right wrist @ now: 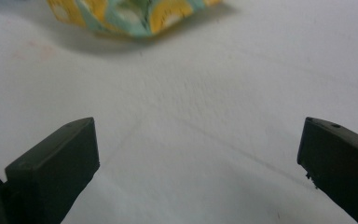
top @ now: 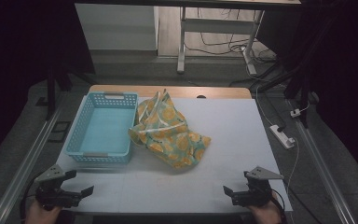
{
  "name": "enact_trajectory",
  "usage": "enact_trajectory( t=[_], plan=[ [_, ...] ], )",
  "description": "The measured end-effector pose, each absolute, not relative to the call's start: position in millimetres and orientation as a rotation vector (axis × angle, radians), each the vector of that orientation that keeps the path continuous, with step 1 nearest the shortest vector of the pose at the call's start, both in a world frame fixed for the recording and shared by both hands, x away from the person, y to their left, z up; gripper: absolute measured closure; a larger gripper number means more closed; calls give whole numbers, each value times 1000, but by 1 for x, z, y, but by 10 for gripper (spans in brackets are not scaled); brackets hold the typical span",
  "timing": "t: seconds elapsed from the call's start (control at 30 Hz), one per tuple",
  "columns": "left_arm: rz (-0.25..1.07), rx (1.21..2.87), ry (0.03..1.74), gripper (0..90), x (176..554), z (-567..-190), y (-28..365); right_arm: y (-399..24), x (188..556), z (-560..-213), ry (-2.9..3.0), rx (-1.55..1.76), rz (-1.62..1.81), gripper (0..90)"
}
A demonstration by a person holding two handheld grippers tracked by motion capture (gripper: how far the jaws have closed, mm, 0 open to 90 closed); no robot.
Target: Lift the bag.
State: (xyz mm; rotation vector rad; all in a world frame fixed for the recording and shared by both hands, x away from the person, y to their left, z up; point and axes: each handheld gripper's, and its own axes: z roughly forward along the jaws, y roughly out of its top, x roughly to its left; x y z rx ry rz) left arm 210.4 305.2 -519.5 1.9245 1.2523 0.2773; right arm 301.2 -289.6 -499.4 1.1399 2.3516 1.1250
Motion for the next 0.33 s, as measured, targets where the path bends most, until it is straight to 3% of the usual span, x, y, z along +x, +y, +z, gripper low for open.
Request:
enact_trajectory(
  t=[0.33],
  plan=[
    [241,1939,1295,0,211,-523,308,-294,298,-500,2360,1179,1095,0]
  ],
)
